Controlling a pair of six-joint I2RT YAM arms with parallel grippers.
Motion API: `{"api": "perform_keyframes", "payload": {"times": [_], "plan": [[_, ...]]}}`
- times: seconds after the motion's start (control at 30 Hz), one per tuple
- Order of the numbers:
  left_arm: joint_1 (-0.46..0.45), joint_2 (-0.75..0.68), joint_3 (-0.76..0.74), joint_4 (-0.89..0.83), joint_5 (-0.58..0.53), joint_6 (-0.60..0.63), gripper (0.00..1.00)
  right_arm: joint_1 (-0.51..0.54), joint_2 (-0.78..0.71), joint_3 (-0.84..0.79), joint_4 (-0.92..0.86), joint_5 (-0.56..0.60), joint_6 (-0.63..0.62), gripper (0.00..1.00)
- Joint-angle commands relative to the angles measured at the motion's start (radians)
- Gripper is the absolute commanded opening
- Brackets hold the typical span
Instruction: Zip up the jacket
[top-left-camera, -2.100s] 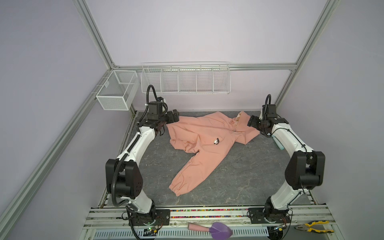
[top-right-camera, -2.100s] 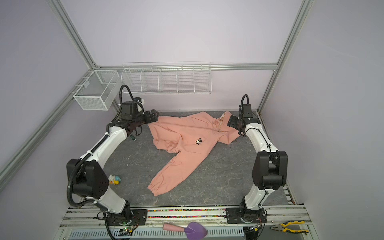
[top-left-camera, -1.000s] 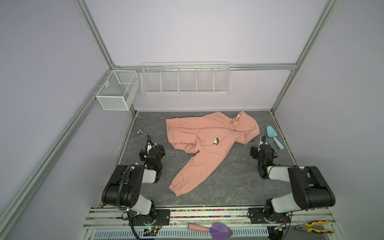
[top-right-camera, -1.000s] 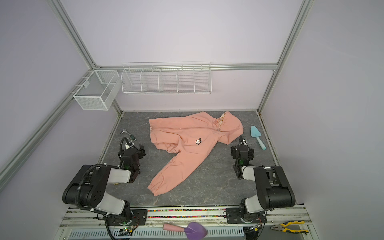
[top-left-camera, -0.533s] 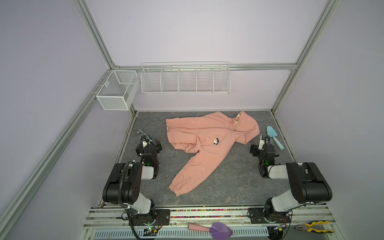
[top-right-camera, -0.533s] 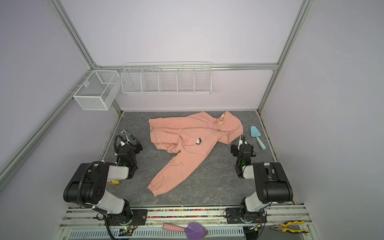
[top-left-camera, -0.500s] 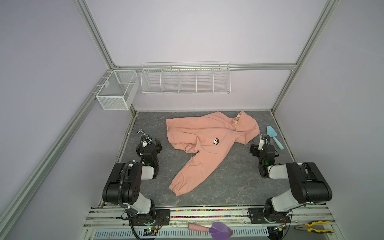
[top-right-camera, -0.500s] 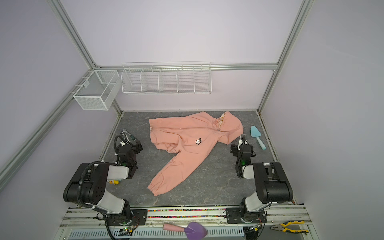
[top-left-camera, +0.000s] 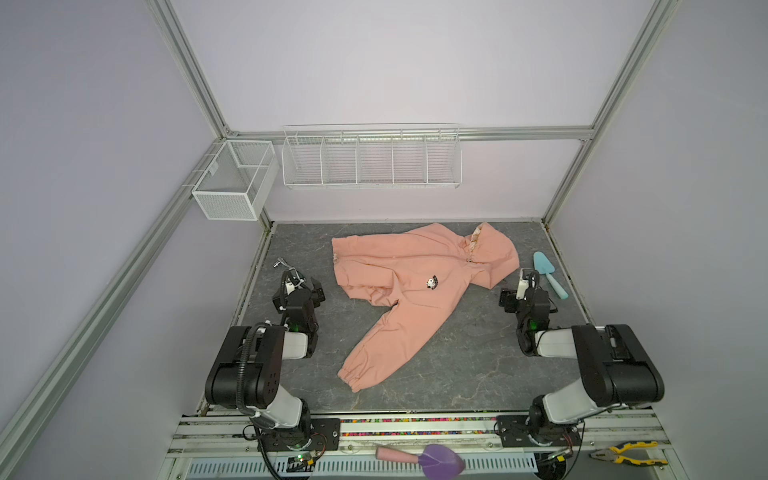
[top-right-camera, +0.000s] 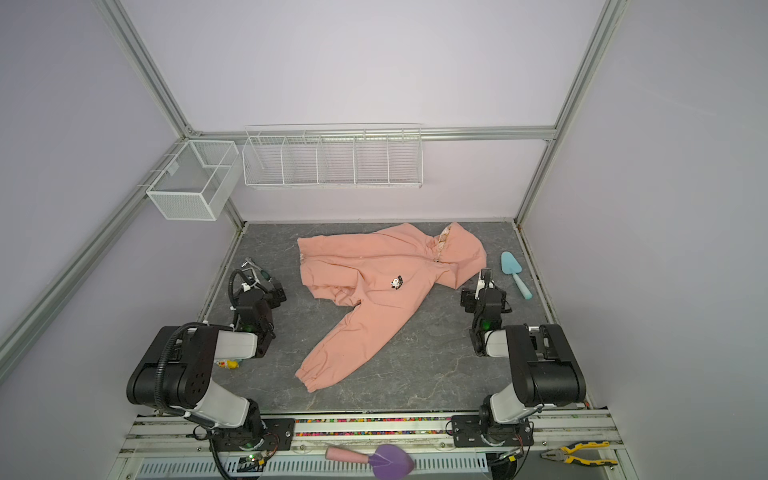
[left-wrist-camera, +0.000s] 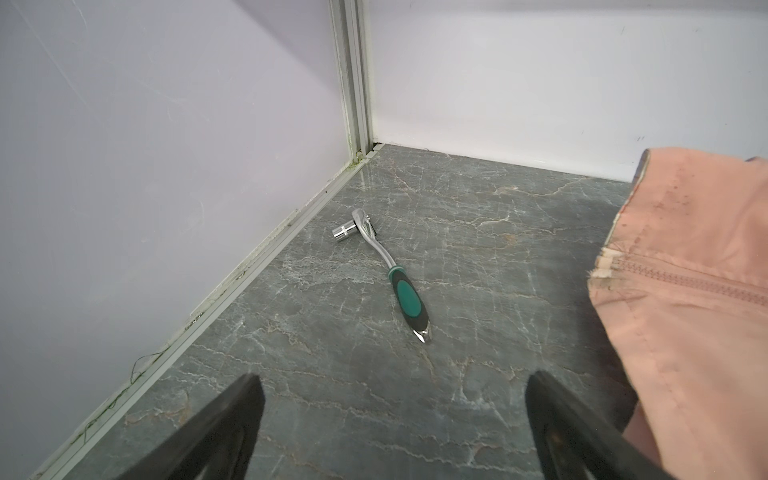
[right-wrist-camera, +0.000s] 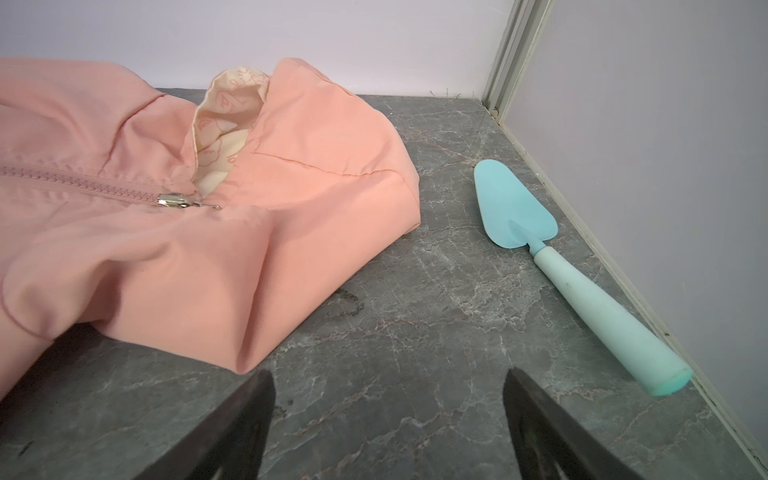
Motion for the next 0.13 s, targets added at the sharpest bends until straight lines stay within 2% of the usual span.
{"api": "perform_keyframes", "payload": {"times": [0.0, 0.1], "plan": [[0.002, -0.005, 0.012, 0.001, 0.005, -0.006, 0.99, -0.011, -0.01, 0.021, -0.014, -0.026, 0.001, 0.89], [0.002, -0.006, 0.011, 0.001, 0.005, -0.006, 0.99, -0.009, -0.013, 0.013, -0.001, -0.026, -0.003, 0.88]]}}
